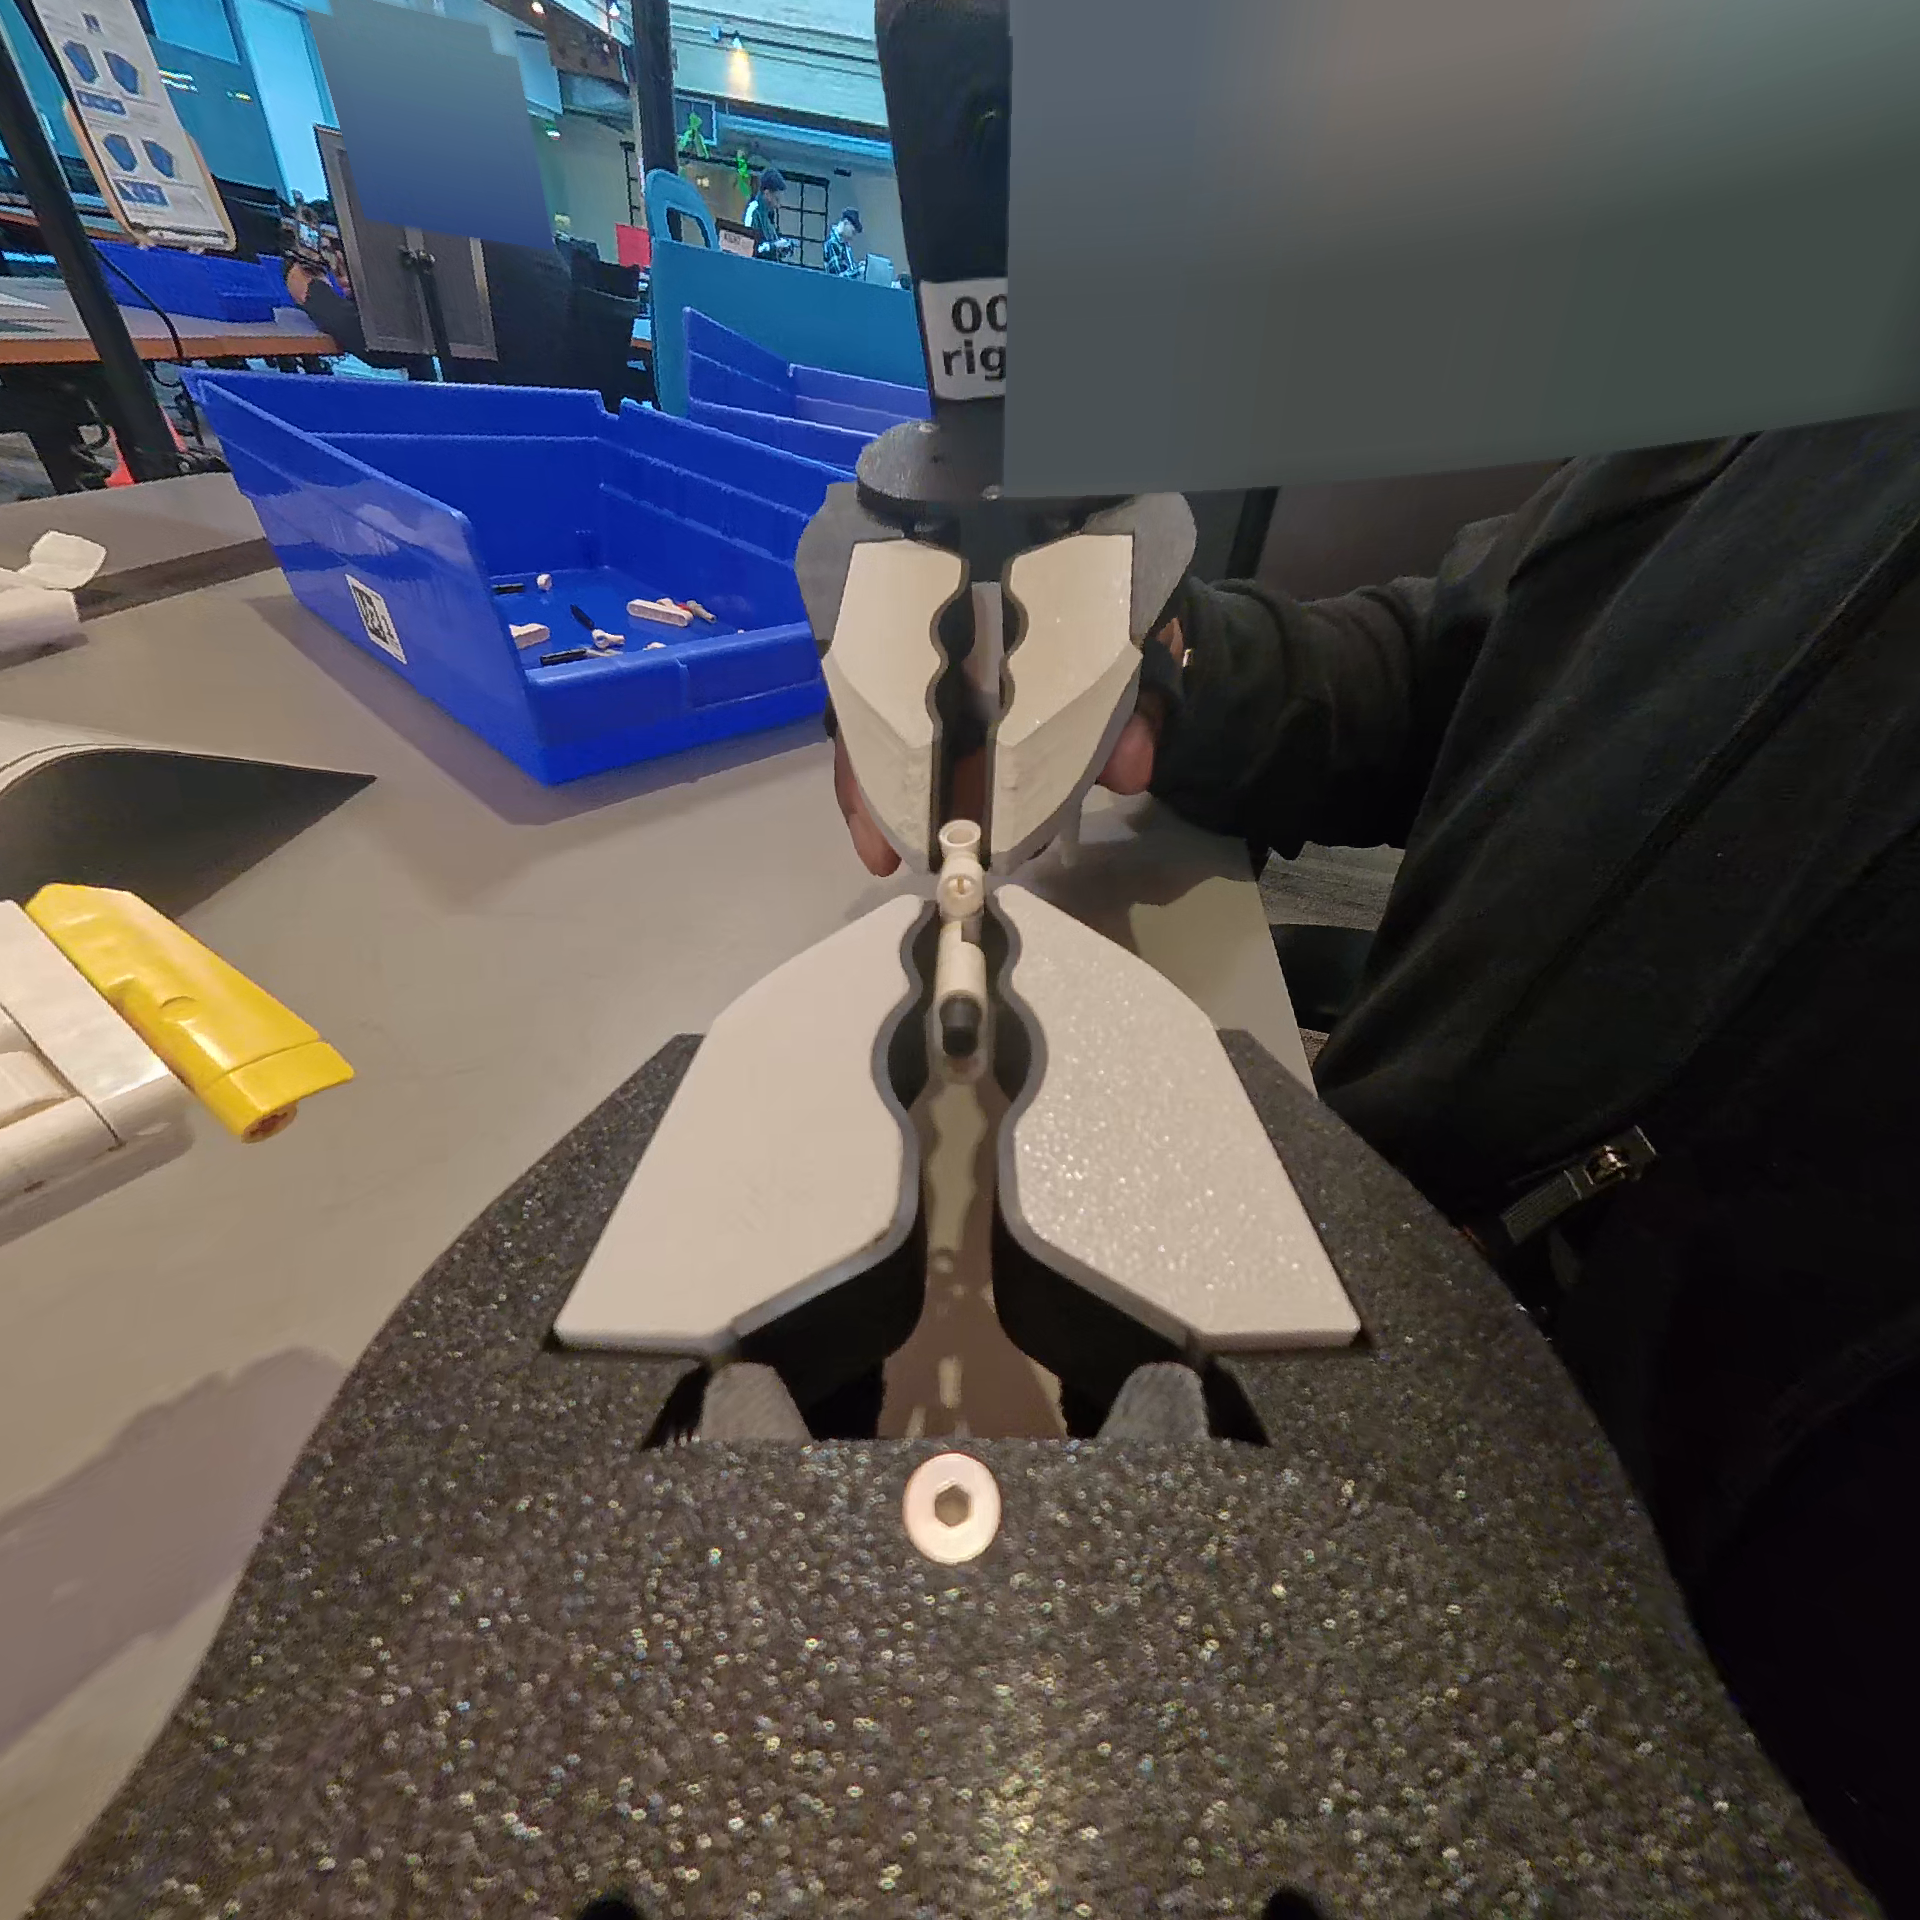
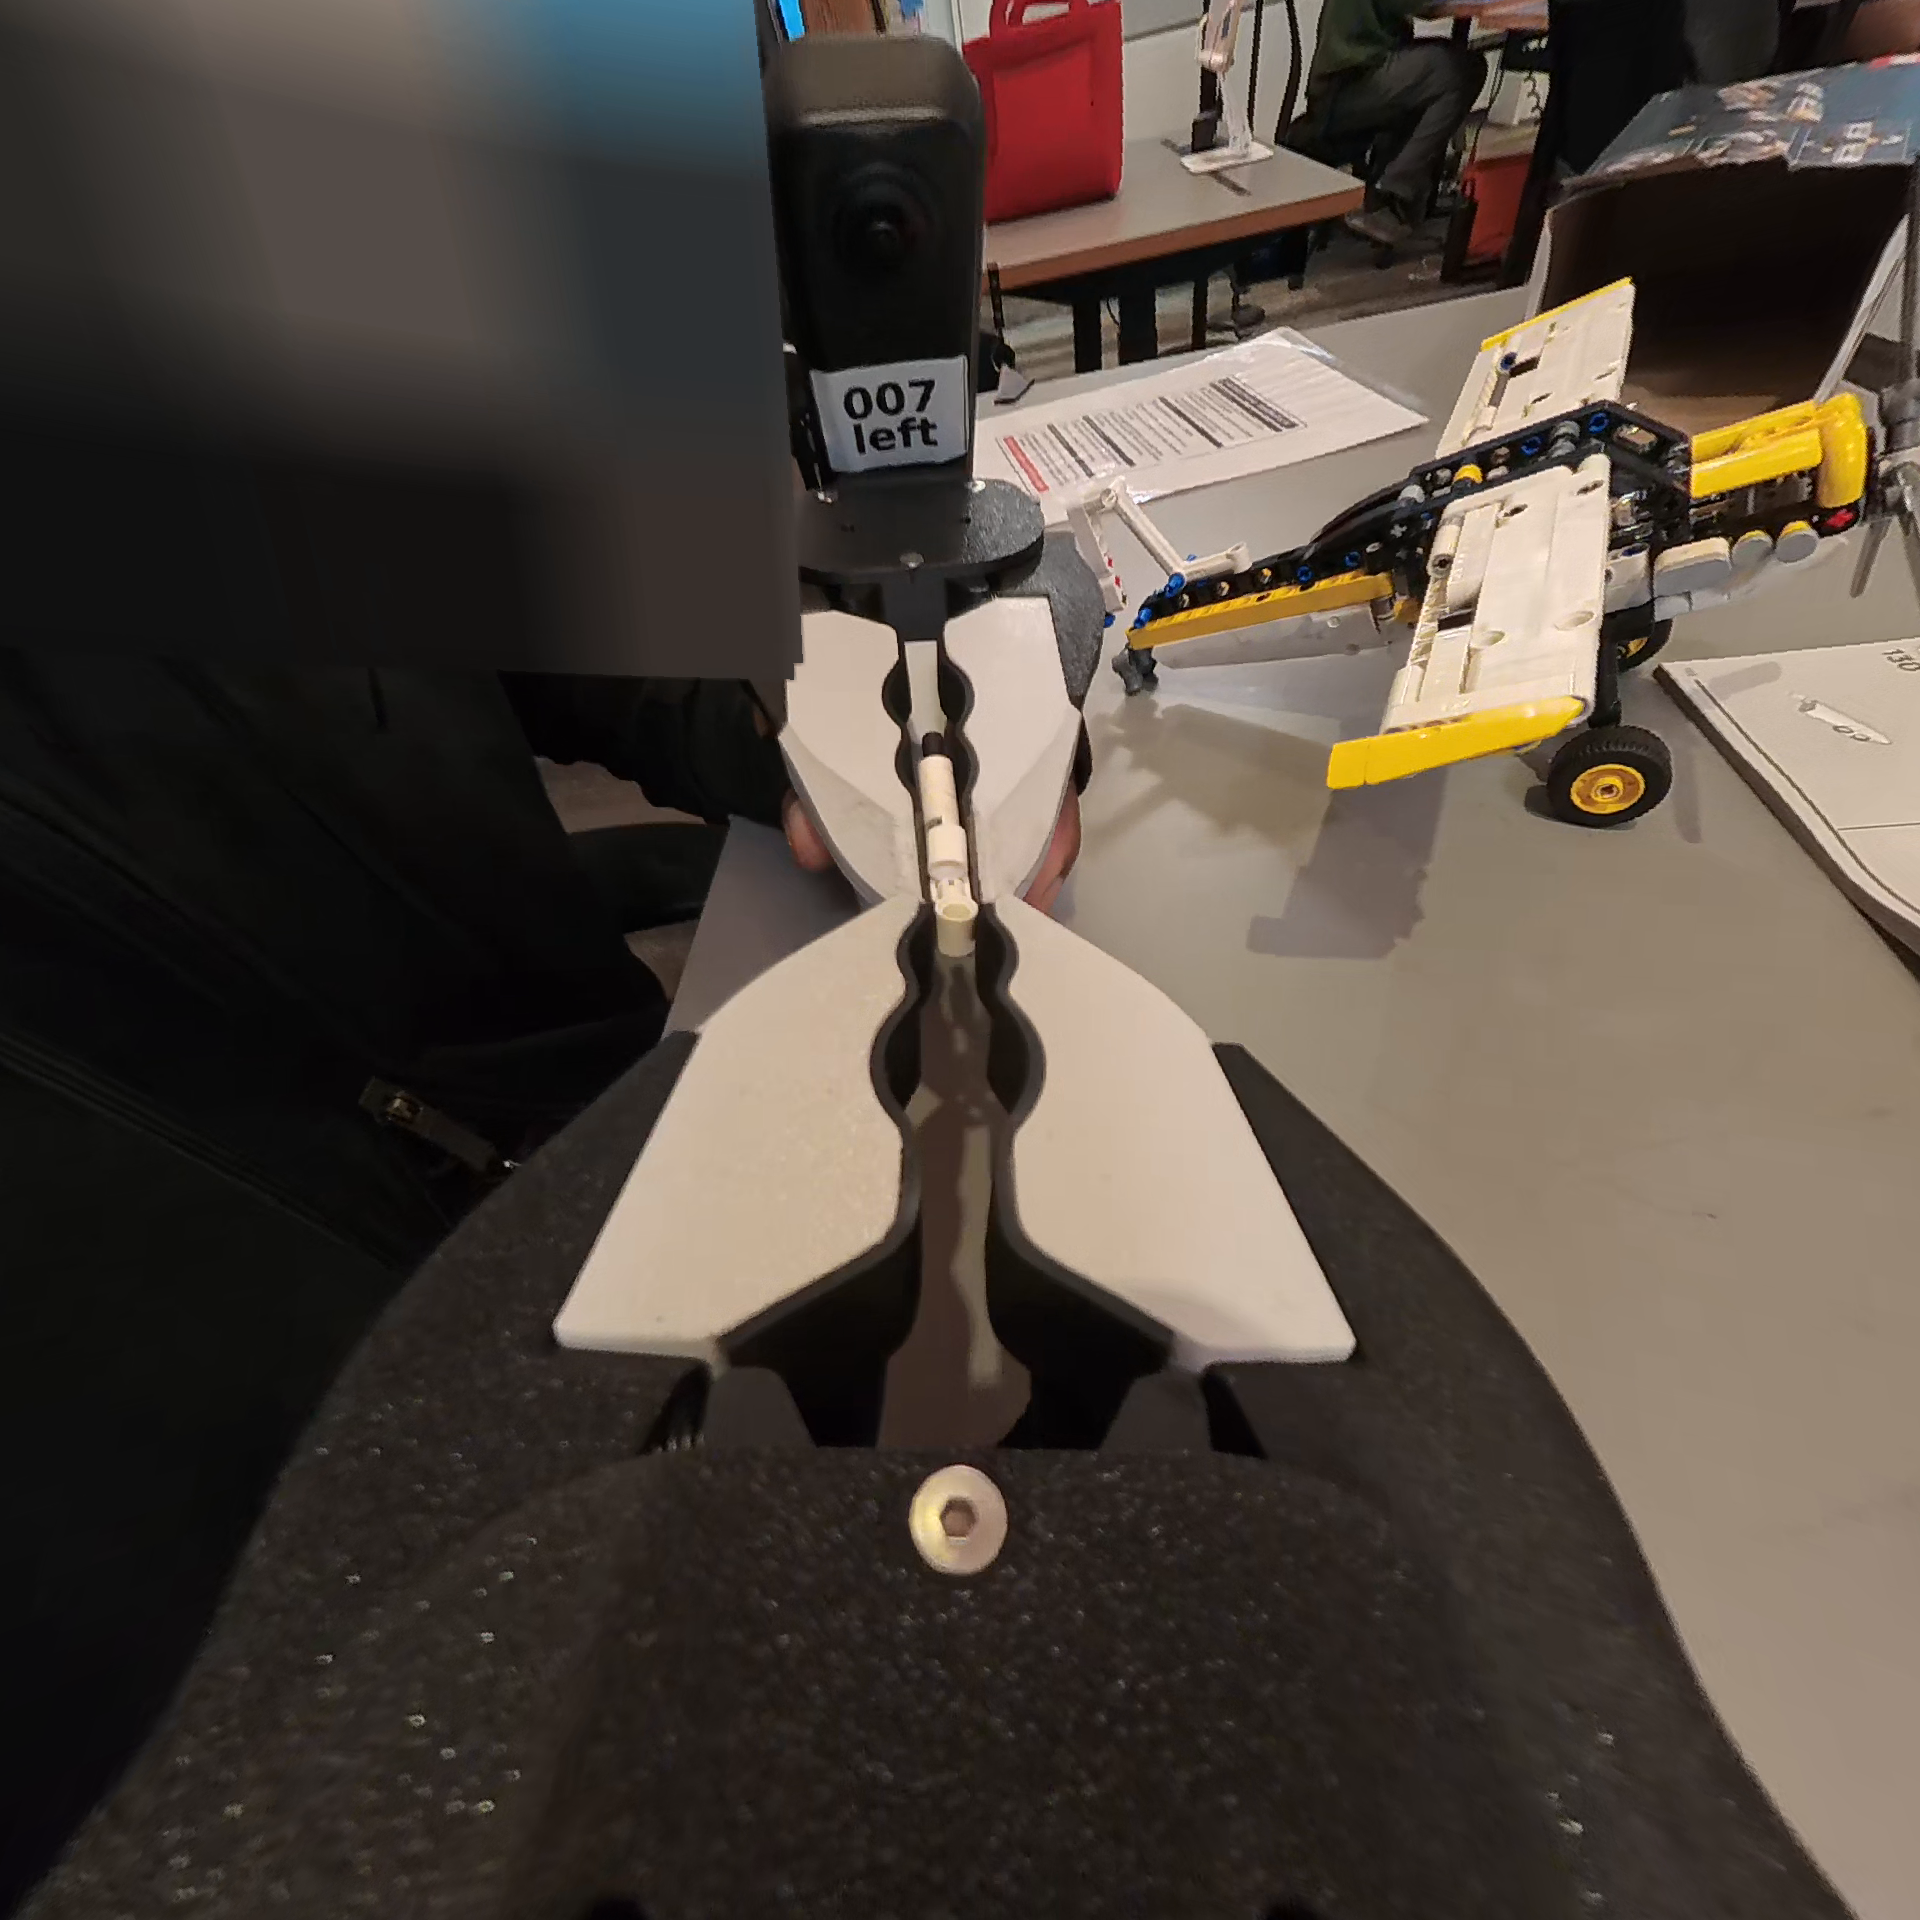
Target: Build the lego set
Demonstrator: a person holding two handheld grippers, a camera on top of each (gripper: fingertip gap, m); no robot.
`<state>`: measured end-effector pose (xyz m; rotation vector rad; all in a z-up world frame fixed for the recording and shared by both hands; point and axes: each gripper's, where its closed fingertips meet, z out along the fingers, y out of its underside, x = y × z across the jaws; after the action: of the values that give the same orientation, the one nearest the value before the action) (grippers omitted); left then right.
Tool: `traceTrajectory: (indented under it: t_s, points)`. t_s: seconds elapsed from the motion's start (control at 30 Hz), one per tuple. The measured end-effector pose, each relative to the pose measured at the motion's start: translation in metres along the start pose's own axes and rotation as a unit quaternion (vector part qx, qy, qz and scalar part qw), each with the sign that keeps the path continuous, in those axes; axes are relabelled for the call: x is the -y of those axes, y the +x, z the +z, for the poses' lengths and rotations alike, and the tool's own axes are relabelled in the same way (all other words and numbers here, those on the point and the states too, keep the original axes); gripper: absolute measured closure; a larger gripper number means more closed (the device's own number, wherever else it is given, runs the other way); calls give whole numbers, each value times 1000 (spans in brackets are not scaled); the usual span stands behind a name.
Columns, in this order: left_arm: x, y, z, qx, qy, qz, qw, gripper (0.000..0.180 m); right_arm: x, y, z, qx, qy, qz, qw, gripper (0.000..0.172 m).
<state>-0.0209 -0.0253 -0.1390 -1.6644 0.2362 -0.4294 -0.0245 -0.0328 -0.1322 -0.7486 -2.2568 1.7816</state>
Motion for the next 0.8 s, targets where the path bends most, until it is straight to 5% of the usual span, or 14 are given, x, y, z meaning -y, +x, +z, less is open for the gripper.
traceTrajectory:
  t_s: [0.8]
  points:
    - [0,0,0,0,2,-1,1000,173,0,0,2,-7,3,-9,1000,165]
